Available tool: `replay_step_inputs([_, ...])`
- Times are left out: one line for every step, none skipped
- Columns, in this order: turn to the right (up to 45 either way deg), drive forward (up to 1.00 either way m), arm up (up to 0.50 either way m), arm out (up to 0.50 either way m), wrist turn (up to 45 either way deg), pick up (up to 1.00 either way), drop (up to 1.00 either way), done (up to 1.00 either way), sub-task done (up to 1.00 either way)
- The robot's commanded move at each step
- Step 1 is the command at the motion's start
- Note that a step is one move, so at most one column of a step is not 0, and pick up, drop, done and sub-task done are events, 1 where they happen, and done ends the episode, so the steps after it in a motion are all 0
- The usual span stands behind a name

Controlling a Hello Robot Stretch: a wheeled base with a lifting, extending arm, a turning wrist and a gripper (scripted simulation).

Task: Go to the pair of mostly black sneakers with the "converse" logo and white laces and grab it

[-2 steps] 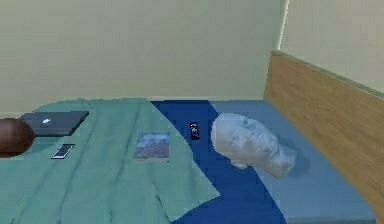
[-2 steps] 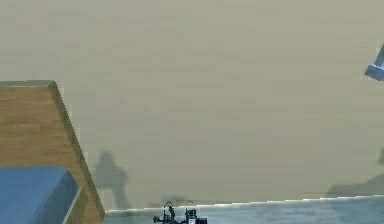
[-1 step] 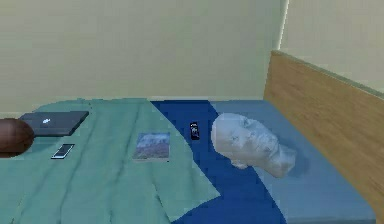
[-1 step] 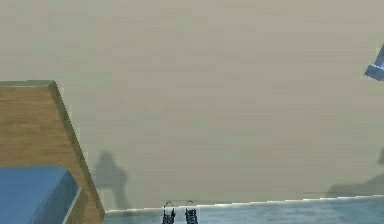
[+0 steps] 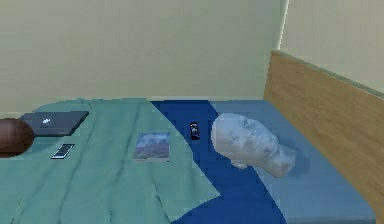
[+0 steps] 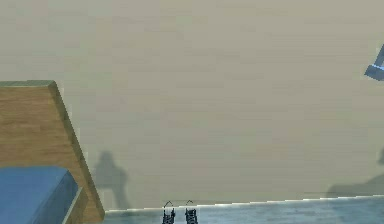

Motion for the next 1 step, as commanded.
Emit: replay_step_inputs([0.0, 0.0, 0.1, 0.0, 0.0, 0.0, 0.0, 0.0, 0.0])
